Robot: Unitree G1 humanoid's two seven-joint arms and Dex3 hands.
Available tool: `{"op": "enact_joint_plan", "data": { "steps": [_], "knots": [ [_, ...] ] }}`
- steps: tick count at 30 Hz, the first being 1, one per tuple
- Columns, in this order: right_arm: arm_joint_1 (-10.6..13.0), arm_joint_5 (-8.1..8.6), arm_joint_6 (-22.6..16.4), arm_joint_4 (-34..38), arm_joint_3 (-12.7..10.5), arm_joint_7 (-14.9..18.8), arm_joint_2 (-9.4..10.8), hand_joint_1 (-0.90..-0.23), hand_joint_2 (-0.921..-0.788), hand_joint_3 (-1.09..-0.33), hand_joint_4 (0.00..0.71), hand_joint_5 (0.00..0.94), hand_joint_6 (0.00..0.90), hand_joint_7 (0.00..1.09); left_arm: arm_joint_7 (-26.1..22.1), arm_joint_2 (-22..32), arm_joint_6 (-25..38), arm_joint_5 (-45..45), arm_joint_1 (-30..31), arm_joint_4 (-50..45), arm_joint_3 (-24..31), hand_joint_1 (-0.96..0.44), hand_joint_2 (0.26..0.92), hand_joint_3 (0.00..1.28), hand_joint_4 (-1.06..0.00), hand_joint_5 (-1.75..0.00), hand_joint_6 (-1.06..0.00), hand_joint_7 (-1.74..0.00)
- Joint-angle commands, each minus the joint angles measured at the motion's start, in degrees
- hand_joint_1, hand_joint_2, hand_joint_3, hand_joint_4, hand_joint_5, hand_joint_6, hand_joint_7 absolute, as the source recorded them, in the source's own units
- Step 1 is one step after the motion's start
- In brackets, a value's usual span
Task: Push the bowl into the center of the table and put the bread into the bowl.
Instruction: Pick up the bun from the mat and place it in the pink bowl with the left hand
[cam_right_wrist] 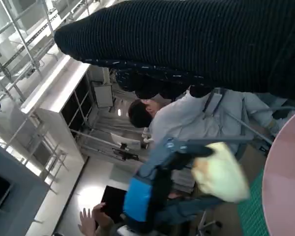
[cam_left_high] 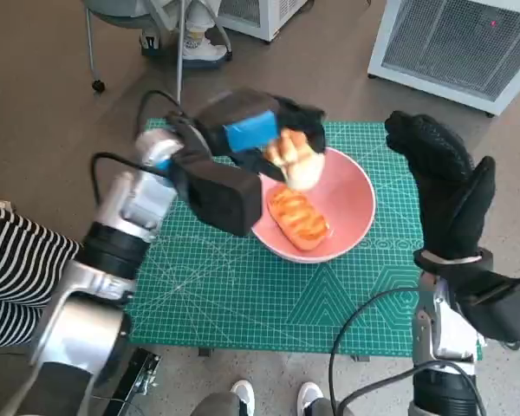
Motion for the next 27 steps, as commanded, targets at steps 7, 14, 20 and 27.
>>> {"op": "enact_joint_plan", "data": {
  "steps": [7, 14, 20, 27],
  "knots": [
    [1.98, 0.16, 1.51, -1.58, -0.64, -0.43, -0.41, -0.719, -0.921, -0.666, 0.192, 0.001, 0.125, 0.39, -0.84, -2.06, -1.91, 1.23, -2.03, 7.30, -1.85, -0.32, 0.858, 0.01, -0.49, -0.09, -0.44, -0.27],
    [1.68, 0.18, 2.29, -2.64, -1.07, -0.66, -0.77, -0.720, -0.921, -0.666, 0.193, 0.001, 0.124, 0.39, 0.20, -1.57, -3.89, 1.77, -1.72, 9.09, -2.22, -0.49, 0.880, 0.01, -0.32, -0.01, -0.35, -0.12],
    [0.91, 0.12, 2.90, -3.20, -1.47, -0.96, -1.23, -0.718, -0.921, -0.666, 0.193, 0.001, 0.123, 0.39, -1.25, -1.68, -4.31, -0.57, -1.29, 10.13, -0.49, -0.58, 0.906, 0.01, -0.20, 0.00, -0.29, -0.07],
    [-0.49, -0.31, 3.18, -3.09, -1.79, -1.36, -1.86, -0.712, -0.921, -0.668, 0.194, 0.001, 0.122, 0.39, -8.45, -2.76, -4.14, -9.78, -0.62, 11.89, 4.61, -0.62, 0.919, 0.03, -0.13, 0.00, -0.24, -0.03]
  ]
}}
